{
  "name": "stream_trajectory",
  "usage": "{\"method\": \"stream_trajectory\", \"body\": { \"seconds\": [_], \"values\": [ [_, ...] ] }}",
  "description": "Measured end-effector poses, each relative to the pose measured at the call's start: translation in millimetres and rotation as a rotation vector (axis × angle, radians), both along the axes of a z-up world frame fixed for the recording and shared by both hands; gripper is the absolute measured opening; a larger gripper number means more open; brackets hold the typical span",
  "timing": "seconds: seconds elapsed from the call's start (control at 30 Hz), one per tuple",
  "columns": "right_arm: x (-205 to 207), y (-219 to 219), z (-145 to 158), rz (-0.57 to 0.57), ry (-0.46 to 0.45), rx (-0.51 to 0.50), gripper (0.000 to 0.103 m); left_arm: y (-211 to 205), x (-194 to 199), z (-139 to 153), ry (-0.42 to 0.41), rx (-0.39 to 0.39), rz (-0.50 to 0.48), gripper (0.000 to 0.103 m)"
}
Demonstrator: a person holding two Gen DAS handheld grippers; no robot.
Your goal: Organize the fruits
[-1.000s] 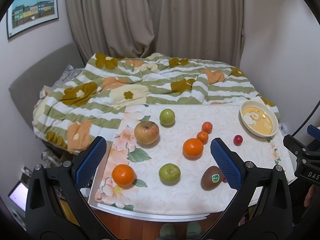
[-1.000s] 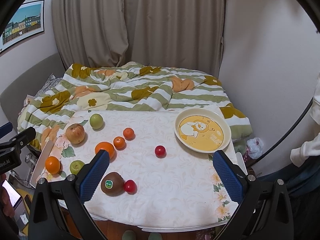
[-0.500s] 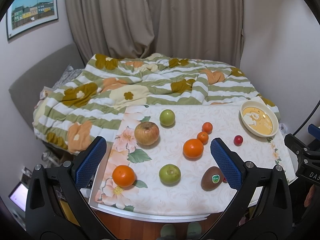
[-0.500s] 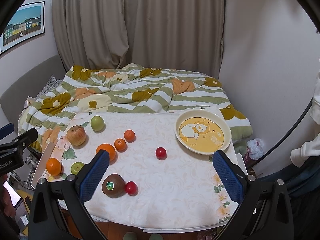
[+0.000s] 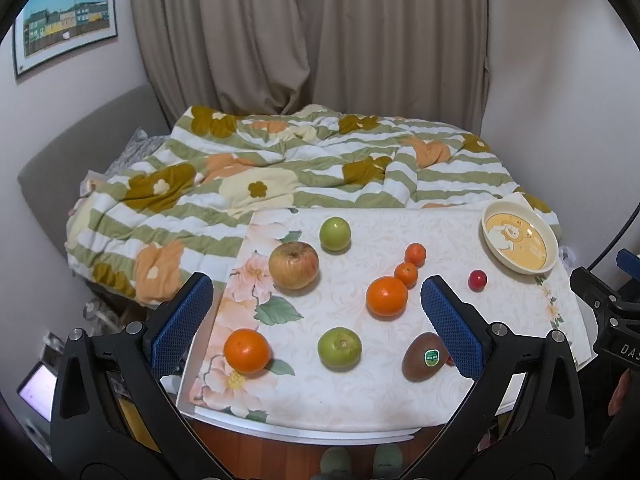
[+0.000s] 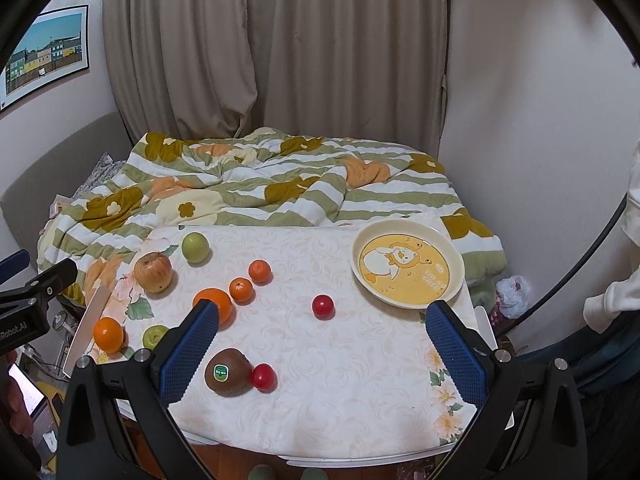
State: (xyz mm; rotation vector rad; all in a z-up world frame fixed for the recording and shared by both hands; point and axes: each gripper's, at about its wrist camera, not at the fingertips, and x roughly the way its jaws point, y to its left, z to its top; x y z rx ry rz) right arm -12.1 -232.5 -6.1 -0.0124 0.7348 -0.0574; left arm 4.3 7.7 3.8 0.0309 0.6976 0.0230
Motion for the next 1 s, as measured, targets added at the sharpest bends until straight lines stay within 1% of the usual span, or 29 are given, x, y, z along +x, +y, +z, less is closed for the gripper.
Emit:
{"method": "stream_trajectory", "body": {
  "seconds": [0.4,0.53,0.63,0.7,0.73,0.8,0.83,0.87,0.9,0.93,1.0],
  "values": [
    [-0.6,-0.9,-0.2,0.001,-0.004,0.004,0.103,0.8,0.0,0.2,0.002,-0.001,-0.001,0.103],
    [0.3,0.6,0.2,0.000,0.000,0.011,0.103,4.9,0.3,0.1,0.028,-0.022,0.007,0.103],
    [6.1,10.0,0.0,0.037,0.021,0.038,0.103,13.5,-3.0,-2.3,0.049,-0.043,0.029,0.103],
    [8.3,12.6,-0.2,0.052,0.025,0.029,0.103,20.1,-7.0,-7.4,0.061,-0.044,0.058,0.103],
    [11.8,22.0,-4.7,0.082,0.029,0.014,0.103,21.9,-8.5,-10.7,0.066,-0.042,0.067,0.103],
    [12.2,20.0,-4.8,0.106,0.029,0.010,0.103,26.0,-12.6,-21.6,0.071,-0.020,0.092,0.103],
    [16.3,30.9,-13.3,0.143,0.032,0.012,0.103,27.2,-13.4,-26.3,0.074,-0.006,0.100,0.103],
    [15.5,27.9,-15.9,0.147,0.033,0.013,0.103,29.8,-14.0,-33.4,0.081,0.012,0.110,0.103],
    [19.6,37.1,-24.2,0.164,0.038,0.018,0.103,29.8,-12.9,-37.0,0.086,0.019,0.111,0.103],
    [20.0,32.3,-26.9,0.166,0.039,0.021,0.103,35.4,-13.0,-45.0,0.099,0.021,0.109,0.103],
    [27.0,44.5,-38.8,0.179,0.043,0.029,0.103,40.1,-10.8,-55.4,0.118,0.017,0.101,0.103]
  ]
}}
